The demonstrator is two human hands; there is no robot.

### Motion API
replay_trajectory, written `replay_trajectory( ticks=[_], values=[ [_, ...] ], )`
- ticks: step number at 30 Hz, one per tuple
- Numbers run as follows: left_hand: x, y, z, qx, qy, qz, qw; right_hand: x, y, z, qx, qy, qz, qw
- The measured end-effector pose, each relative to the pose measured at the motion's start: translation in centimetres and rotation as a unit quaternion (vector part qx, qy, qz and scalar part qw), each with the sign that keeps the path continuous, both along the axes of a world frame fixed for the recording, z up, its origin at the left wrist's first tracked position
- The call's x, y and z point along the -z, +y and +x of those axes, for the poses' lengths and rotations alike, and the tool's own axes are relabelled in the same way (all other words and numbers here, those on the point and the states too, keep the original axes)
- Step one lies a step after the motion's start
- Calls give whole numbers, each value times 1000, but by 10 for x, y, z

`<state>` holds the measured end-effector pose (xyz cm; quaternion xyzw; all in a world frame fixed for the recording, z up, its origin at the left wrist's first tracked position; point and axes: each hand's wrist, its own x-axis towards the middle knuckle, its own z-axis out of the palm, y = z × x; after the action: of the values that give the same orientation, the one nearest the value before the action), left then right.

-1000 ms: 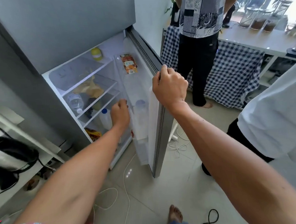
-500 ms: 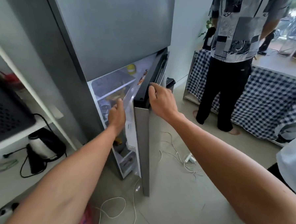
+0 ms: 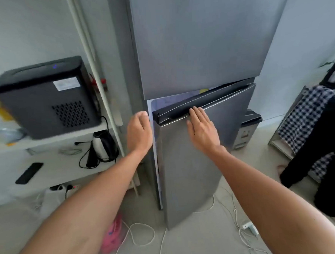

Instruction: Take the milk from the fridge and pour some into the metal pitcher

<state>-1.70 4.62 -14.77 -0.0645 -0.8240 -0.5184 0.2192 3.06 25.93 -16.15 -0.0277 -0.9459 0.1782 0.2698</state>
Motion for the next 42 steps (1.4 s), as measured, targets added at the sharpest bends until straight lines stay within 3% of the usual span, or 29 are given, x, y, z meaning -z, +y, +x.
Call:
replay_trajectory(
  ticks=[2,6,9,13,21,36,39,42],
  values=[
    [0,-1,5,-22,81,-82,993,1,0,-7,-25,-13,-1,1000],
    [4,7,16,-16,192,-265,945,2,2,-21,-64,-56,12,996],
    [11,20,22,25,151,-355,922,1,1,-29,-79,-90,23,993],
    [13,36,18,29,17,-415,909,-4,4,-40,-96,-137,51,985],
    [-2,36,-4,24,-48,-437,898,-19,4,-62,-101,-203,69,971],
    [-1,29,-21,27,-32,-434,900,-23,-1,-70,-84,-227,85,967],
    [1,30,-23,45,-28,-388,920,-30,-3,-61,-94,-201,27,975],
    [10,23,-18,79,-18,-289,954,-32,-8,-45,-57,-68,-110,990]
  ],
)
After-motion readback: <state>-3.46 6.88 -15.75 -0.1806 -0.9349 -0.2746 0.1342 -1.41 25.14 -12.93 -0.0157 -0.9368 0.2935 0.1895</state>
